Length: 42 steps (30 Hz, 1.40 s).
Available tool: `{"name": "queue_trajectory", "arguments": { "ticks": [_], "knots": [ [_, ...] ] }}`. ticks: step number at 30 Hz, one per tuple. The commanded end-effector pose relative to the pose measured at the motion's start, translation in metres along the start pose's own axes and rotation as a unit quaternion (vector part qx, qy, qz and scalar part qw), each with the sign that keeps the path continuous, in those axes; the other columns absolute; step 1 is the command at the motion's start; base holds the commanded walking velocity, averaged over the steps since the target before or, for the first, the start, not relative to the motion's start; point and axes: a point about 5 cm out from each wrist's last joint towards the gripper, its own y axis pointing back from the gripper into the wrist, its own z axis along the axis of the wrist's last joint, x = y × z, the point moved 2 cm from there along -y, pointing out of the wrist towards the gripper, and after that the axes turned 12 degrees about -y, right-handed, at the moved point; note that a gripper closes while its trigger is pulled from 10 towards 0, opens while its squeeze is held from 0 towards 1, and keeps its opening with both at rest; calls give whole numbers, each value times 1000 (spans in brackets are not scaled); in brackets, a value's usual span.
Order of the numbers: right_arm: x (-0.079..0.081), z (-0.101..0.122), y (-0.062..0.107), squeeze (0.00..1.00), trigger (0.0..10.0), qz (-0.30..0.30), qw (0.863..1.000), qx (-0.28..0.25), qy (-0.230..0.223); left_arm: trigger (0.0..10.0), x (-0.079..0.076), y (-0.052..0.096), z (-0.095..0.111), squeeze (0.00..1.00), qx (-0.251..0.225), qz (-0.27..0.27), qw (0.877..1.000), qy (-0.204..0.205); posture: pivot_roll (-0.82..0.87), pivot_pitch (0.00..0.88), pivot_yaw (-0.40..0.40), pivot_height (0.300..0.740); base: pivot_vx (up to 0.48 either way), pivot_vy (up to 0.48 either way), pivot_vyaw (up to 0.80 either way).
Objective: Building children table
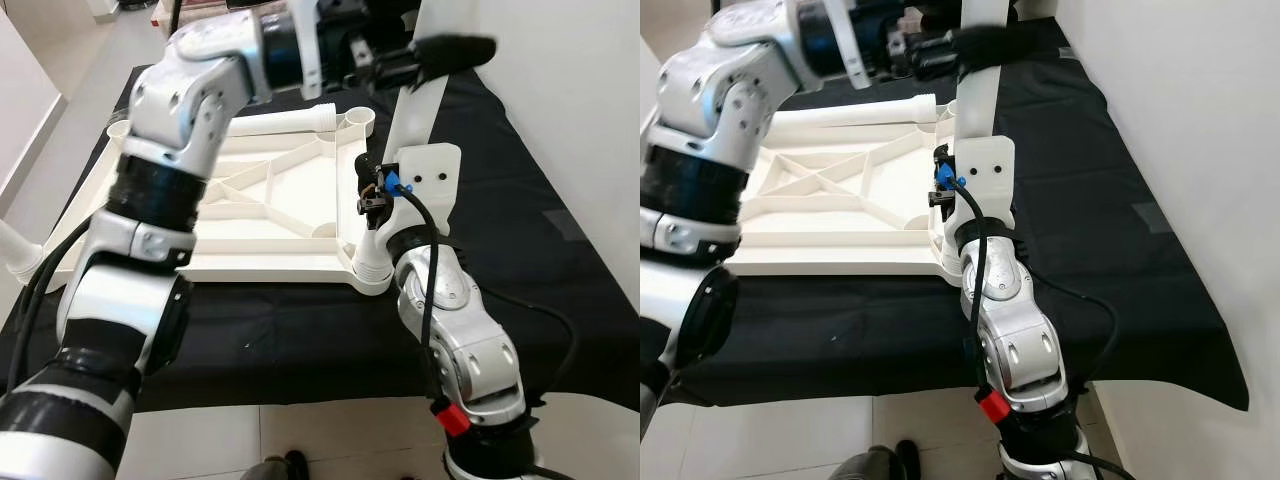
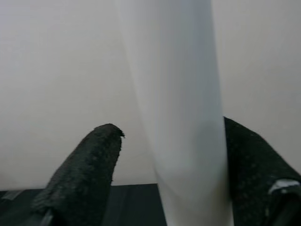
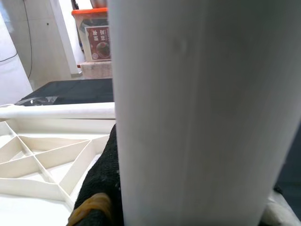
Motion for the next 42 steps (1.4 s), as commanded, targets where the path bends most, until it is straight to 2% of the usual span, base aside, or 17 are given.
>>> {"name": "queue_trajectory", "arguments": {
  "ticks": [1, 13, 14, 15, 21, 24, 26, 27, 28, 29, 30, 32, 35, 36, 37, 38, 42],
  "knots": [
    [-9, -26, 2, 0, 10000, -21, 998, 56, 20, 0, 16, 10, 0, 0, 7, 42, 999, -4, 41, 207, 90, 740, 0, 0, 0],
    [-7, -26, 0, 0, 10000, -3, 998, 59, 27, 0, 16, 16, -12, 0, 24, 37, 999, 2, 38, 211, 84, 740, 0, 0, 0],
    [-7, -25, 0, 173, 10000, 10, 998, 57, 29, 0, 15, 16, -12, 0, 24, 34, 999, 4, 40, 212, 86, 740, 0, 0, 0],
    [-6, -24, -1, 1000, 10000, 18, 998, 55, 30, 0, 15, 17, -13, 0, 24, 32, 999, 5, 40, 212, 88, 740, 0, 0, 0],
    [-12, -10, -8, 1000, 10000, 92, 995, 39, 4, 0, 13, 18, -13, 0, 23, 24, 999, 6, 38, 213, 92, 740, 0, 0, 0],
    [-20, 1, -14, 1000, 10000, 180, 983, 37, 25, 0, 12, 16, -10, 0, 19, 19, 1000, 6, 39, 215, 94, 740, 0, 0, 0],
    [-22, 3, -14, 1000, 10000, 190, 980, 35, 38, 0, 12, 15, -9, 0, 18, 18, 1000, 5, 39, 215, 94, 740, 0, 0, 0],
    [-24, 6, -14, 745, 10000, 230, 970, 41, 61, 0, 11, 15, -9, 0, 17, 16, 1000, 5, 38, 215, 95, 740, 0, 0, 0],
    [-24, 8, -13, 745, 10000, 258, 962, 47, 77, 0, 11, 14, -8, 0, 16, 14, 1000, 5, 38, 215, 95, 740, 0, 0, 0],
    [-24, 8, -13, 745, 10000, 258, 962, 47, 77, 0, 11, 14, -8, 0, 16, 14, 1000, 5, 38, 215, 95, 740, 0, 0, 0],
    [-25, 10, -13, 0, 10000, 286, 953, 56, 81, 0, 10, 14, -8, 0, 15, 12, 1000, 6, 38, 217, 95, 740, 0, 0, 0],
    [-26, 11, -13, 0, 10000, 303, 947, 62, 81, 0, 10, 13, -8, 0, 15, 11, 1000, 6, 38, 217, 95, 740, 0, 0, 0],
    [-22, 21, -7, 0, 10000, 426, 899, 80, 67, 0, 5, 11, -9, 0, 14, 2, 1000, 10, 38, 219, 96, 740, 0, 0, 0],
    [-22, 21, -7, 0, 10000, 426, 899, 80, 67, 0, 5, 11, -9, 0, 14, 2, 1000, 10, 38, 219, 96, 740, 0, 0, 0],
    [-21, 22, -5, 0, 10000, 453, 885, 83, 67, 0, 5, 11, -9, 0, 14, 1, 1000, 10, 38, 219, 96, 740, 0, 0, 0],
    [-24, 22, -7, 0, 10000, 465, 878, 87, 69, 0, 4, 10, -10, 0, 14, 0, 1000, 11, 38, 219, 97, 740, 0, 0, 0],
    [-29, 23, -12, 0, 10000, 484, 868, 88, 69, 0, 3, 9, -10, 0, 13, -3, 1000, 11, 39, 220, 97, 740, 0, 0, 0]
  ]
}}
